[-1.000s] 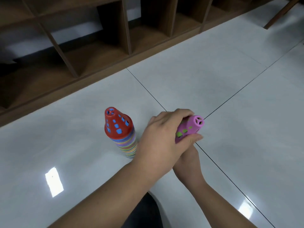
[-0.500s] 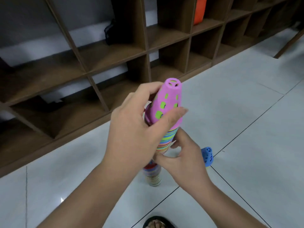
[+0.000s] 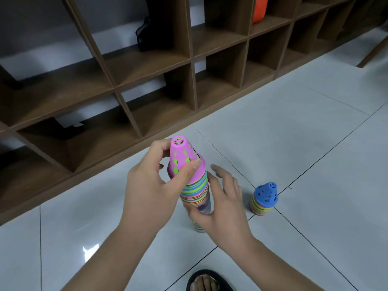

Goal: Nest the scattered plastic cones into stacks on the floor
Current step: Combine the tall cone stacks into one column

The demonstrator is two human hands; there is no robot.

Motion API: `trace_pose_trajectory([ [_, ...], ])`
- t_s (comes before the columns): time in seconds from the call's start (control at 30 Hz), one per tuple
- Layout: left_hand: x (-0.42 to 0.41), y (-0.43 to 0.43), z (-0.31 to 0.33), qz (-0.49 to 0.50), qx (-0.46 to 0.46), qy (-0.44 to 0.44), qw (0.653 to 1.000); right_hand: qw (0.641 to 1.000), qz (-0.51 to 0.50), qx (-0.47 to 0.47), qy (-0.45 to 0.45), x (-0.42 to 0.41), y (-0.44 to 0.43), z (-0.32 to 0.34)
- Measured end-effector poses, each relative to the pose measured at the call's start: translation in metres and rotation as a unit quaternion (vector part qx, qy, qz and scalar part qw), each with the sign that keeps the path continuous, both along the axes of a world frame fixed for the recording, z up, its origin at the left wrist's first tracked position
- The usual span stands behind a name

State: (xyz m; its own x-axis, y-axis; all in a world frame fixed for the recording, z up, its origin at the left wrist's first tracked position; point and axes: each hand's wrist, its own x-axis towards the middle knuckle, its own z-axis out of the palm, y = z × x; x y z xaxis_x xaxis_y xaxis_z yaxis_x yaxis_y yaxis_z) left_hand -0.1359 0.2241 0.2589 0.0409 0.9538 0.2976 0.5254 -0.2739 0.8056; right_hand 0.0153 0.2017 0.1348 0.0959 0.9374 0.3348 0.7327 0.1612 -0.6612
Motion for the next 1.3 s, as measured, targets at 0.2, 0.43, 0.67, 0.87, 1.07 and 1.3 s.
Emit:
trace_pose_trajectory([
  [0.2, 0.017, -0.006, 0.019, -0.001, 0.084, 0.057, 0.995, 0.997, 0.02, -0.038, 0.065, 0.01, 0.0, -0.009],
  [0.43, 0.073, -0.007, 0.022, -0.088, 0.245, 0.157, 0.953, 0.989, -0.006, -0.079, 0.124, 0.057, -0.018, -0.041],
  [0.67, 0.127, 0.003, -0.061, -0.186, 0.077, 0.139, 0.97, 0.973, -0.11, -0.145, 0.144, 0.117, -0.05, -0.115],
  [0.87, 0.154, 0.02, -0.135, -0.217, -0.073, 0.135, 0.964, 0.943, -0.209, -0.186, 0.182, 0.149, -0.07, -0.175],
  [1.07, 0.176, 0.035, -0.172, -0.254, -0.153, 0.178, 0.938, 0.93, -0.25, -0.187, 0.195, 0.168, -0.059, -0.204],
  [1.3, 0.197, 0.038, -0.196, -0.301, -0.16, 0.209, 0.917, 0.942, -0.202, -0.205, 0.172, 0.175, -0.034, -0.218],
])
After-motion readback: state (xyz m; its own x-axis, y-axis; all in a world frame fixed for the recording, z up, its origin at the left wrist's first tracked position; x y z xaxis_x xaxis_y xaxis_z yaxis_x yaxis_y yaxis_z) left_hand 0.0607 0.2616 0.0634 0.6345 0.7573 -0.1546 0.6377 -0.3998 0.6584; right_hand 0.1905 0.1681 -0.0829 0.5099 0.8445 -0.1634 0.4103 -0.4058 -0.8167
